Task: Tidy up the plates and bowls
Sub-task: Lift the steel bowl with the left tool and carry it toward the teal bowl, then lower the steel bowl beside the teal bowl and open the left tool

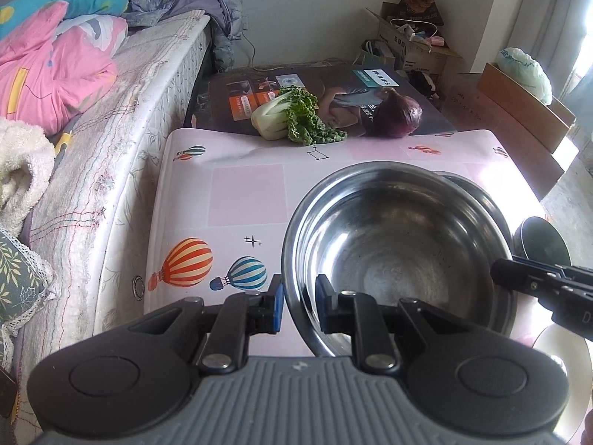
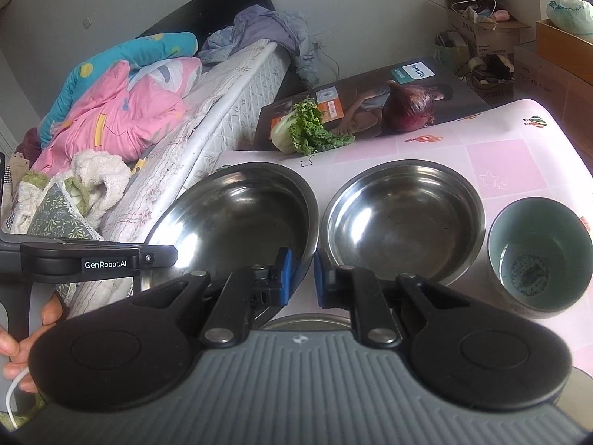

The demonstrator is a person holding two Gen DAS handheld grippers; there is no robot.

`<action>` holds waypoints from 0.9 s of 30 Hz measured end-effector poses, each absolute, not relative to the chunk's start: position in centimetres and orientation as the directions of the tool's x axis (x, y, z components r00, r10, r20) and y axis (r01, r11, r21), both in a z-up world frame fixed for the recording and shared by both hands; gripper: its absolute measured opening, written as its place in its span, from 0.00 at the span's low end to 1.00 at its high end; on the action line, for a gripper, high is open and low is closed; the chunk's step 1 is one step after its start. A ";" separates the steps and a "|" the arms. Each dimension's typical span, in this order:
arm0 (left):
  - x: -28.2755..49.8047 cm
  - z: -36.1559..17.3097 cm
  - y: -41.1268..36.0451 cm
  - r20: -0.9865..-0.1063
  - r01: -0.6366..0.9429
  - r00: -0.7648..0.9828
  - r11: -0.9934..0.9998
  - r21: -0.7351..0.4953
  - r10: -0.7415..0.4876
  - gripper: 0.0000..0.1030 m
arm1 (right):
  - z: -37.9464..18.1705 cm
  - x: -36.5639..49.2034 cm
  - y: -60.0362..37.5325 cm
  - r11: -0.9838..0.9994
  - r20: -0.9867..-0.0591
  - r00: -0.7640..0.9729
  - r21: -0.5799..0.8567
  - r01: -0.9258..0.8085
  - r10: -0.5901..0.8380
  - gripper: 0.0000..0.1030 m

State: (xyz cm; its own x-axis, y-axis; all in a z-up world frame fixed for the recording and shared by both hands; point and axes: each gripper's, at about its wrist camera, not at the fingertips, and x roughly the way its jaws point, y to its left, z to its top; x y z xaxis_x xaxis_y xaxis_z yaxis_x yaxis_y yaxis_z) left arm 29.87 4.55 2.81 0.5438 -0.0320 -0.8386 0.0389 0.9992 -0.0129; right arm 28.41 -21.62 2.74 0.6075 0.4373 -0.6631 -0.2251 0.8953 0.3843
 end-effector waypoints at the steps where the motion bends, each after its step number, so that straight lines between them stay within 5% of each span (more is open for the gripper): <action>1: 30.0 2.9 4.1 -0.838 0.046 0.544 0.999 -0.012 -0.035 0.18 | 2.7 28.4 -22.2 0.897 -0.663 0.611 0.386 -0.217 0.433 0.12; 27: 39.1 -3.8 -8.0 -0.882 0.205 0.460 0.979 -0.007 -0.102 0.20 | -3.2 36.0 -33.3 0.938 -0.719 0.630 0.343 -0.045 0.293 0.14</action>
